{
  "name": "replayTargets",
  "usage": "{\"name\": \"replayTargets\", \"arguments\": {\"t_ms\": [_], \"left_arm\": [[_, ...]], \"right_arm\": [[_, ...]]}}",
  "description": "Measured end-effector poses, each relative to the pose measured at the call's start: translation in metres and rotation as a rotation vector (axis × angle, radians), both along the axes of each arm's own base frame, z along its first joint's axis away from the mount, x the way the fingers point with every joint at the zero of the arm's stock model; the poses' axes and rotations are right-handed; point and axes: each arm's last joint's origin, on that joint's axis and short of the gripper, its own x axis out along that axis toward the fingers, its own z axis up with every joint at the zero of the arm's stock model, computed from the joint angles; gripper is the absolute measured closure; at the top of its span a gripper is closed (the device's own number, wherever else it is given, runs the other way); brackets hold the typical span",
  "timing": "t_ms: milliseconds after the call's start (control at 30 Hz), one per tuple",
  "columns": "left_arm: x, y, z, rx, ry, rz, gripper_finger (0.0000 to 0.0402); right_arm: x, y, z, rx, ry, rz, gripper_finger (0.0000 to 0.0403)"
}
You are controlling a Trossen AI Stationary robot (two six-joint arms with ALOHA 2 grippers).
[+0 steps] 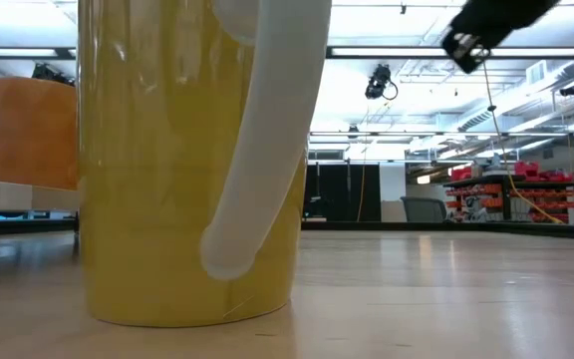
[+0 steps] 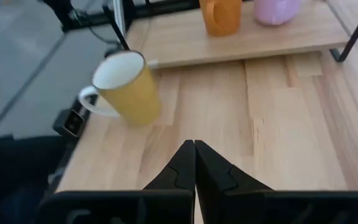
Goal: Stack small to large cups/mugs on shelf
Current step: Put the yellow mug on the shelf
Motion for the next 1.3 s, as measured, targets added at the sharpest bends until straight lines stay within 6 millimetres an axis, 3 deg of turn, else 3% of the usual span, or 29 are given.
{"name": "replayTargets", "arguments": {"t_ms": [167, 433, 700, 967, 1300], "left_arm": [[0.016, -0.007, 0.002, 0.057, -0.066, -0.129, 0.0385], [0.03, -0.012, -0.015, 0.006, 0.023, -0.201, 0.0385], [0.043, -0.018, -0.036, -0.077, 0.124, -0.21, 0.039], [0.065, -0.028, -0.039, -0.141, 0.203, -0.273, 0.039], [0.095, -0.042, -0.044, -0.069, 0.605, -0.176, 0.039]], "right_arm": [[-0.027, -0.006, -0.006, 0.012, -0.072, -0.028, 0.0396], [-0.045, -0.01, -0.018, 0.021, -0.098, -0.025, 0.0396], [-0.044, -0.012, -0.035, 0.027, -0.046, -0.094, 0.0396], [-0.043, -0.011, -0.033, 0.028, -0.072, -0.091, 0.0395], [-0.043, -0.012, -0.033, 0.013, -0.074, -0.116, 0.0395]]}}
